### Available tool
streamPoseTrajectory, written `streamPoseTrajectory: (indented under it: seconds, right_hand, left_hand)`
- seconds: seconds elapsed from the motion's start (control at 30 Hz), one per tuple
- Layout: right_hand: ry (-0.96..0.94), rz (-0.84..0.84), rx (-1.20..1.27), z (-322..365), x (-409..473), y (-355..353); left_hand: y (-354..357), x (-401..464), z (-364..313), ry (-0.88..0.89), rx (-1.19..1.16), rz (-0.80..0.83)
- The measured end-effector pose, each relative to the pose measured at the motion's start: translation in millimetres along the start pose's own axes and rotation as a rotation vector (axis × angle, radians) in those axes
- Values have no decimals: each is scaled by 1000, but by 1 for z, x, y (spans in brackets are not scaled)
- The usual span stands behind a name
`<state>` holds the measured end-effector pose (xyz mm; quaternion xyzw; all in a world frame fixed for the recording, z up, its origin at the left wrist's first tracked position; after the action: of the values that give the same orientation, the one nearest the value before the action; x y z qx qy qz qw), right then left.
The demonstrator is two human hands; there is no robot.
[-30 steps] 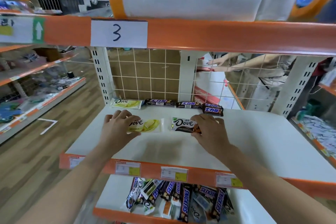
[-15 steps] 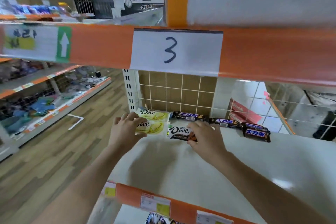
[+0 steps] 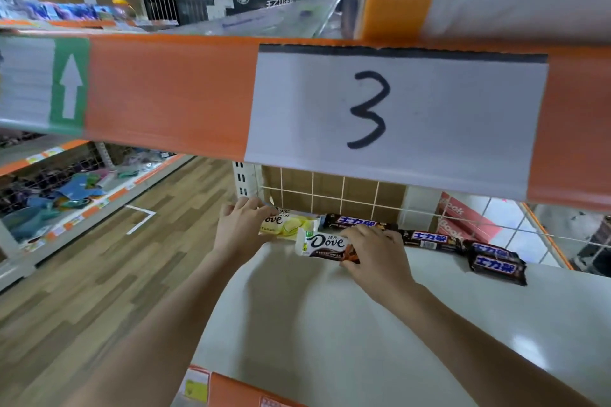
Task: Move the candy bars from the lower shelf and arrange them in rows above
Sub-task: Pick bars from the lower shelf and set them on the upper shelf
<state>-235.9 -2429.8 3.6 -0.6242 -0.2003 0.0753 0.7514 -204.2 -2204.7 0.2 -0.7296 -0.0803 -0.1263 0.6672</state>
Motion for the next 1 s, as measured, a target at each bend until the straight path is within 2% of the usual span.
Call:
streamPoseTrajectory:
  seconds: [0.5, 1.0]
  right_hand:
    - [5, 8, -9, -2, 3, 1]
    - [-73, 68, -42, 77, 51, 18]
  left_hand:
    - [-1, 7, 7, -23, -87, -13]
    - [-13, -46, 67, -116, -98, -13]
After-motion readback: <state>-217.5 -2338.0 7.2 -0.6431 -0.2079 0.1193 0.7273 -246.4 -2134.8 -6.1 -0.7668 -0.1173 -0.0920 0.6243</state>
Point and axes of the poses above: each hand's wrist, its own x-axis towards the middle knuckle, its own y-axis out of the palm, z = x × y, the point moved 5 cm from there along x, towards the middle knuckle, and after that the axes turned 3 degrees about z, right-handed, at the moved point
